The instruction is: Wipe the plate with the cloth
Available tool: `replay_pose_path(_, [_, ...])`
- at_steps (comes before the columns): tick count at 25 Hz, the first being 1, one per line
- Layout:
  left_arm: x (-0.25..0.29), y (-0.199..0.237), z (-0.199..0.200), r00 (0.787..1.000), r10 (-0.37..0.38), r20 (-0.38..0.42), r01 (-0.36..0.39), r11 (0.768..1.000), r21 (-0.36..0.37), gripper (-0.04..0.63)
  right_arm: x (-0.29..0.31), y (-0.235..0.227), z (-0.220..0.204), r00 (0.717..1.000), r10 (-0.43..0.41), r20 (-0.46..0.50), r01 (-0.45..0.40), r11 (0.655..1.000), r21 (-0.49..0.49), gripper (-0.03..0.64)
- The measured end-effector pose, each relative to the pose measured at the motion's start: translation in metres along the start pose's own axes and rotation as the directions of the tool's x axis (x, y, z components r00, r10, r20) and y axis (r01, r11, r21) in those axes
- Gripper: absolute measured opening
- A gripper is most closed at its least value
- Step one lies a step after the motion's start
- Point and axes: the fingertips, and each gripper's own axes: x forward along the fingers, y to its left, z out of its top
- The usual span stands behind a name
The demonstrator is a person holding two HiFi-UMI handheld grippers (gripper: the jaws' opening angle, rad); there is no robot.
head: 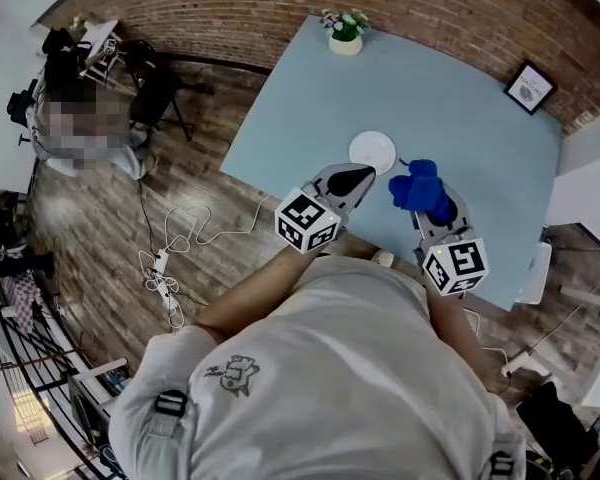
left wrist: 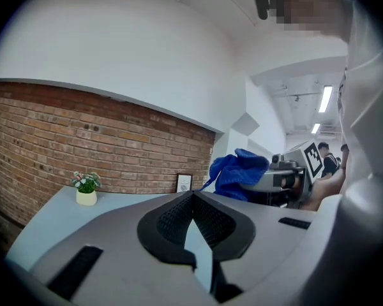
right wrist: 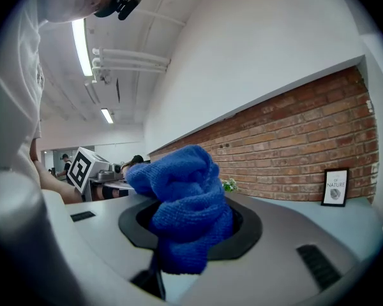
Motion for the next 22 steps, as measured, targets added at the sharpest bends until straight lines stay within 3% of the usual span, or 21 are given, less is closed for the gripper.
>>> replay_pose_path(3, [0.017,0.015,-0.004,0.999,0.043,-0.002,-0.043,0.998,-0.034,0.006,0.006,-0.017,0.003,1.000,-0.007,-0.017,0.005,0.996,-0.092,0.126])
replay_pose_path(7, [0.031,0.030,-0.013,0.996,0.080,-0.027,-0.081,0.996,-0.025,0.007,0.018,-0.023,-0.006,0.998,0.043,-0.053,-0.051,0.985,-0.163,0.126])
replay_pose_path(12, [0.046,0.061,-0.021,0.991,0.129,-0.024,-0.130,0.991,-0.031,0.008,0.035,-0.051,-0.023,0.994,0.030,-0.104,-0.045,0.988,-0.150,0.126])
replay_pose_path(22, [0.064,0.121,-0.069,0.981,0.107,-0.161,-0.119,0.990,-0.071,0.008,0.081,-0.070,-0.055,0.977,0.007,-0.213,-0.030,0.994,-0.104,0.126])
